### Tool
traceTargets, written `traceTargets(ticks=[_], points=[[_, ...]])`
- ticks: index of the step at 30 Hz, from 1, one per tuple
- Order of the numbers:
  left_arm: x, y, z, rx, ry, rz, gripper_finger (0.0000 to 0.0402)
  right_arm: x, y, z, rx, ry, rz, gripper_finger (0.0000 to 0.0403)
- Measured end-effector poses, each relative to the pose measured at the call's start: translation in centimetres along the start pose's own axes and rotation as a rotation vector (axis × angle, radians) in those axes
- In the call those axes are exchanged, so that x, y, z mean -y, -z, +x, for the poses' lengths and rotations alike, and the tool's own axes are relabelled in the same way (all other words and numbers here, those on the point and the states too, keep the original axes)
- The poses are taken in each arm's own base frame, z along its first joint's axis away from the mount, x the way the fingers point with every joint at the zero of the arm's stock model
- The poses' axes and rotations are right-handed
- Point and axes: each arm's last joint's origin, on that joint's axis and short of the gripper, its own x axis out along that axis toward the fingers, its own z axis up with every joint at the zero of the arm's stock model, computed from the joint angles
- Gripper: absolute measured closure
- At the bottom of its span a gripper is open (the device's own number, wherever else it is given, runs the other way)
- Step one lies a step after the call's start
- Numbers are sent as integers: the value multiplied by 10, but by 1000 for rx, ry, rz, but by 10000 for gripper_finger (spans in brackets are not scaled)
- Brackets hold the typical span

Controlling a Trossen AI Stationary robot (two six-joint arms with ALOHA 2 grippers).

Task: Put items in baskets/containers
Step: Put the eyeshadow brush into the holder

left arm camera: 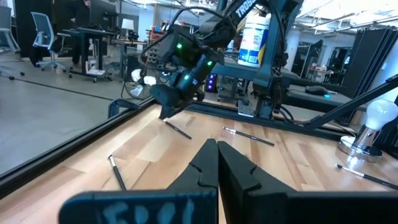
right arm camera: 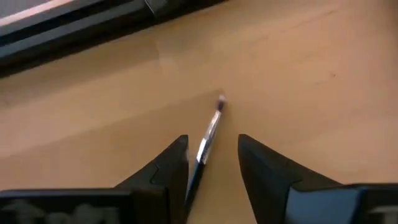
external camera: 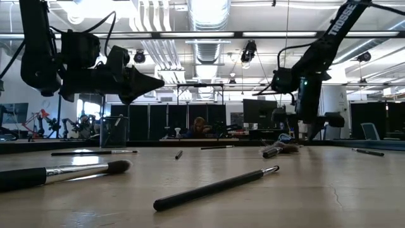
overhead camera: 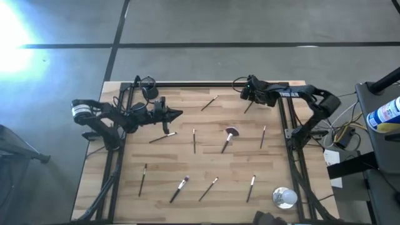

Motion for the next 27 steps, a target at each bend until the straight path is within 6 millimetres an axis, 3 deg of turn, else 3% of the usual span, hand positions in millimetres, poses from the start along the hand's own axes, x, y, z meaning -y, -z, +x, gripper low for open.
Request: traceTargets(ticks=[6,17,27], points=[[0,1,0,-9,-1,-1,402,-4,0,8,12,34,-37,293],[0,1,0,-11,-2,-2,402,-23,2,6,-85,-83,-303,368],[0,1,0,-12,-2,-10,401,-22,7,5,-132,-89,-328,355]])
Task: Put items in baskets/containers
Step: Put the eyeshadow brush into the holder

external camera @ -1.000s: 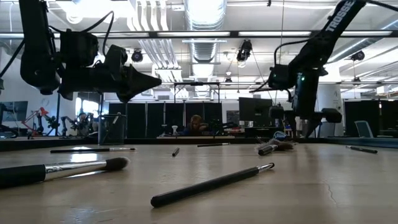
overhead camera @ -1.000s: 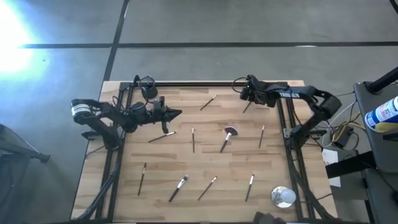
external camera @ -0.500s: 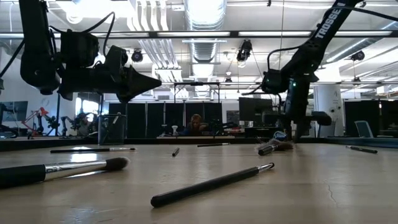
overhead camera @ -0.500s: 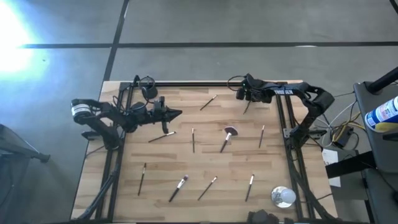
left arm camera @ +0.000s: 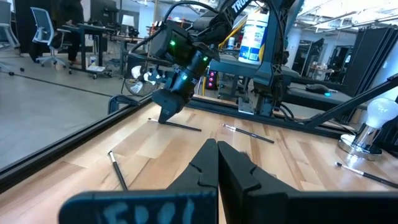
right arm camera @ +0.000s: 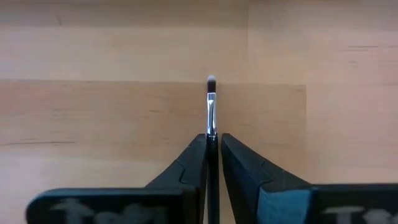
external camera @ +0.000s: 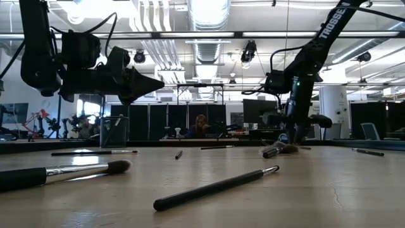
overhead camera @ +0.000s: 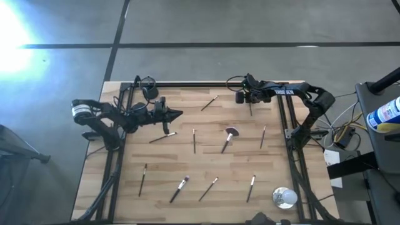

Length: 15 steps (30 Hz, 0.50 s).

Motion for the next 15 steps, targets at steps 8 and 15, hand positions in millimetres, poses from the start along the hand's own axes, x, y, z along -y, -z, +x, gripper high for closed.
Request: traceTargets(ticks=[8,15], points=[[-1,0,3,-12,-12,-20,402,-3,5,-1,-18,-2,-78,389],[-3,-1,7,-19,-33,-74,401,-9,14,-13,-43,-63,-192,389]])
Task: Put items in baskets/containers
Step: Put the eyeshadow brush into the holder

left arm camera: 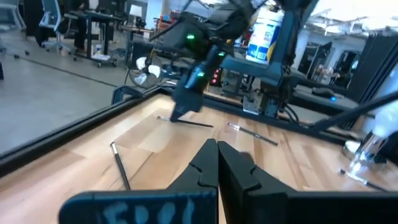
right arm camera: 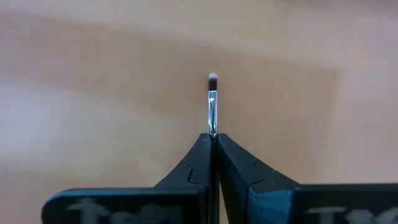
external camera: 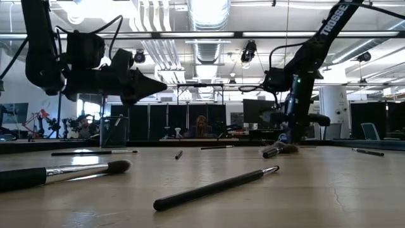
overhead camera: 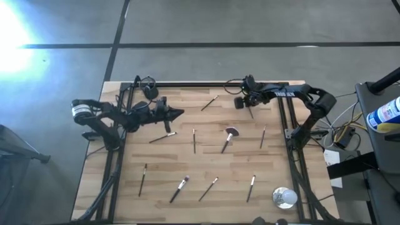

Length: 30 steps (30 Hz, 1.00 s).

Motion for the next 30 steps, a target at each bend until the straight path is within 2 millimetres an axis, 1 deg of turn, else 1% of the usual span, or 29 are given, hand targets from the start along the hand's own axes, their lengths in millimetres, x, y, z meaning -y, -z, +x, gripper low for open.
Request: traceTargets(ticks=[4,7,10,14,16,19,24,27,30], points=[[-2,-2,1,9,-8,-60,401,-14,5,-25,80,-76,-94,389],[-2,-3,2,20,-9,-98,401,-26,14,-44,166,-132,-177,390],[-2,-6,3,34,1,-133,401,-44,26,-65,297,-267,-263,390],[0,-13,10,57,57,-208,401,-63,47,-87,475,-438,-394,390],[3,-18,15,68,107,-245,401,-72,56,-98,573,-536,-435,390],[13,-27,26,92,180,-248,401,-82,68,-111,685,-660,-478,390],[32,-48,48,160,278,-232,398,-94,77,-129,834,-789,-506,390],[39,-59,63,151,299,-264,380,-97,80,-133,870,-823,-522,390],[43,-66,78,95,253,-271,350,-100,81,-138,902,-847,-530,390]])
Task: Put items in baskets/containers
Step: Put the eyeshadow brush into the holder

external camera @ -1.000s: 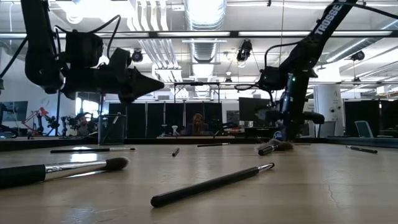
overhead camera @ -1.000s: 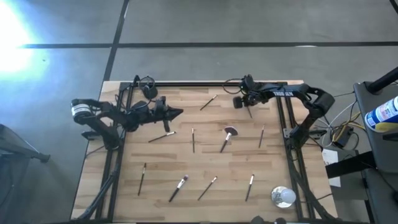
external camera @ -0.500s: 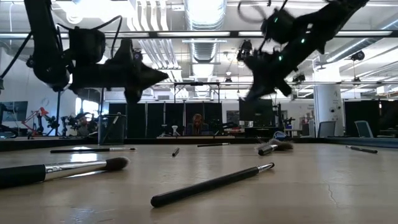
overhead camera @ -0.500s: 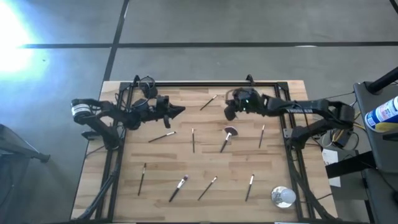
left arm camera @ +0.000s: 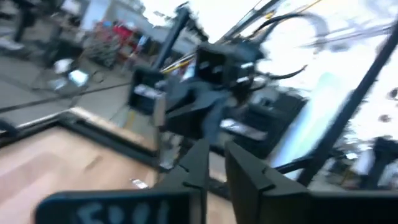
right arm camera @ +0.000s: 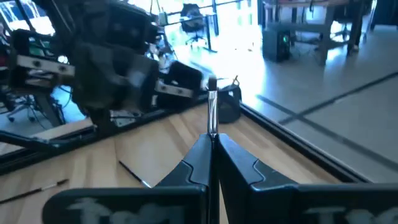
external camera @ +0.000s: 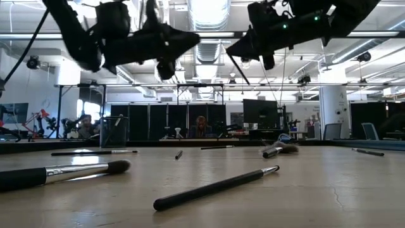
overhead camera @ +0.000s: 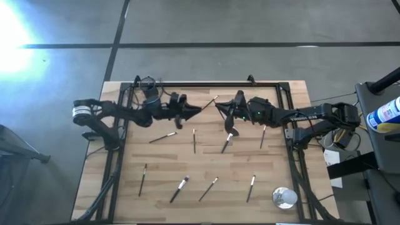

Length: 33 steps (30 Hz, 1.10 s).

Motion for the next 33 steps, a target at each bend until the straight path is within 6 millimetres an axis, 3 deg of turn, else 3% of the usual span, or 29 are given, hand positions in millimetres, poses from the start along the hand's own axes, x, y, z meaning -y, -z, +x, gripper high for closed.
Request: traceTargets(ticks=[5,10,33], points=[[9,-13,23,3,-45,57,300,-8,-4,2,18,-35,-40,390],[14,-24,32,24,-31,67,274,-11,-7,3,37,-43,-61,390],[10,-29,51,45,-56,127,277,-14,-12,2,89,-82,-118,390]])
